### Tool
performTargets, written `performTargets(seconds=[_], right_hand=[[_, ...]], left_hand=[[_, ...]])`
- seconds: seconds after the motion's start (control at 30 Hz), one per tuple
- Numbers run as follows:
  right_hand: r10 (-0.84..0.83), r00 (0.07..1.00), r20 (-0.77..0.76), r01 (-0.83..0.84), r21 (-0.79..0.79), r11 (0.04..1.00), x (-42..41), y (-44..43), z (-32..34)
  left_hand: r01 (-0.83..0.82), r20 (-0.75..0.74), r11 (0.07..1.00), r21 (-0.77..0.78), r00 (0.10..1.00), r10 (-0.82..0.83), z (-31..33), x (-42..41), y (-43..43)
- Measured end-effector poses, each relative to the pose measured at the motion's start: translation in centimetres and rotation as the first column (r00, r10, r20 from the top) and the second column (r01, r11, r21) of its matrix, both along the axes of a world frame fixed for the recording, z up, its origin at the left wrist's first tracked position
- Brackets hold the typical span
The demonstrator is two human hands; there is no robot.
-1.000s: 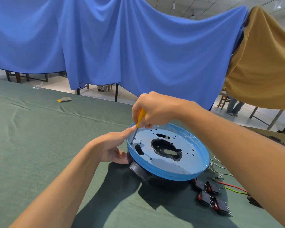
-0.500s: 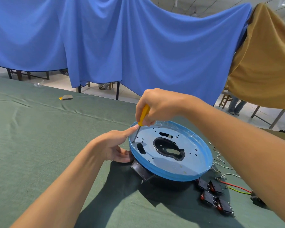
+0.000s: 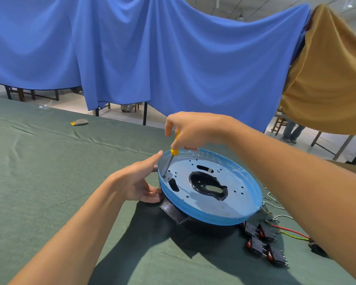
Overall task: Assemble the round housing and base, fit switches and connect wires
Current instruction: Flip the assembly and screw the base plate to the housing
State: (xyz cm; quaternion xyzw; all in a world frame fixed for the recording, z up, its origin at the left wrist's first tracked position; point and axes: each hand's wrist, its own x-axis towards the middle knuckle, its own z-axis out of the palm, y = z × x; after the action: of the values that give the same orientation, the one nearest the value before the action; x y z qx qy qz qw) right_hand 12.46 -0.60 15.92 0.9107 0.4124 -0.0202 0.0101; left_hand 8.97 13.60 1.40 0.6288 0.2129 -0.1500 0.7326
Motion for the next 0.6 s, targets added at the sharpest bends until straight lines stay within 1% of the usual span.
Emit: performTargets(seconds=[0.07,0.13,0.2,0.23,0.3,0.33,0.4,0.47,0.53,0.6], right_hand=[[0.017,0.999,0.05,-0.021,0.081,0.996,0.1,0.0,-0.4],[0.009,0.991,0.135,-0.025,0.122,0.992,0.2,0.4,-1.0],[-0.009,0.985,0.17,-0.007,0.093,0.996,0.4,0.7,-1.4],[-0.017,0.984,0.175,0.009,0.045,0.999,0.3,0.7,-1.3],[-0.017,0.99,0.142,0.025,-0.051,0.998,0.2,0.8,-1.0],[-0.012,0.993,0.114,0.019,-0.06,0.998,0.2,0.9,-0.8],[0.001,0.995,0.1,-0.001,-0.007,1.0,0.1,1.0,-0.8],[-0.015,0.992,0.129,0.01,0.036,0.999,0.1,1.2,-1.1],[-0.046,0.993,0.113,0.044,0.02,0.999,0.0,1.2,-1.0],[-0.067,0.997,0.044,0.069,-0.036,0.997,-0.2,1.2,-0.4]], left_hand=[[-0.004,0.0,1.0,-0.006,1.0,0.004,0.0,0.0,-0.1],[-0.007,0.01,1.0,0.012,1.0,0.007,-0.1,0.1,-0.1],[-0.01,0.015,1.0,0.02,1.0,0.01,-0.1,0.1,-0.2],[-0.01,0.019,1.0,0.022,1.0,0.009,-0.2,0.1,-0.2],[-0.008,0.027,1.0,0.019,1.0,0.007,-0.2,0.2,-0.1],[-0.008,0.028,1.0,0.017,1.0,0.008,-0.2,0.1,-0.1],[-0.007,0.024,1.0,0.016,1.0,0.006,-0.1,0.1,-0.1],[-0.008,0.022,1.0,0.025,1.0,0.007,-0.1,0.1,-0.2],[-0.012,0.027,0.999,0.041,1.0,0.011,-0.1,0.1,-0.3],[-0.017,0.033,0.999,0.051,0.999,0.016,-0.2,0.1,-0.3]])
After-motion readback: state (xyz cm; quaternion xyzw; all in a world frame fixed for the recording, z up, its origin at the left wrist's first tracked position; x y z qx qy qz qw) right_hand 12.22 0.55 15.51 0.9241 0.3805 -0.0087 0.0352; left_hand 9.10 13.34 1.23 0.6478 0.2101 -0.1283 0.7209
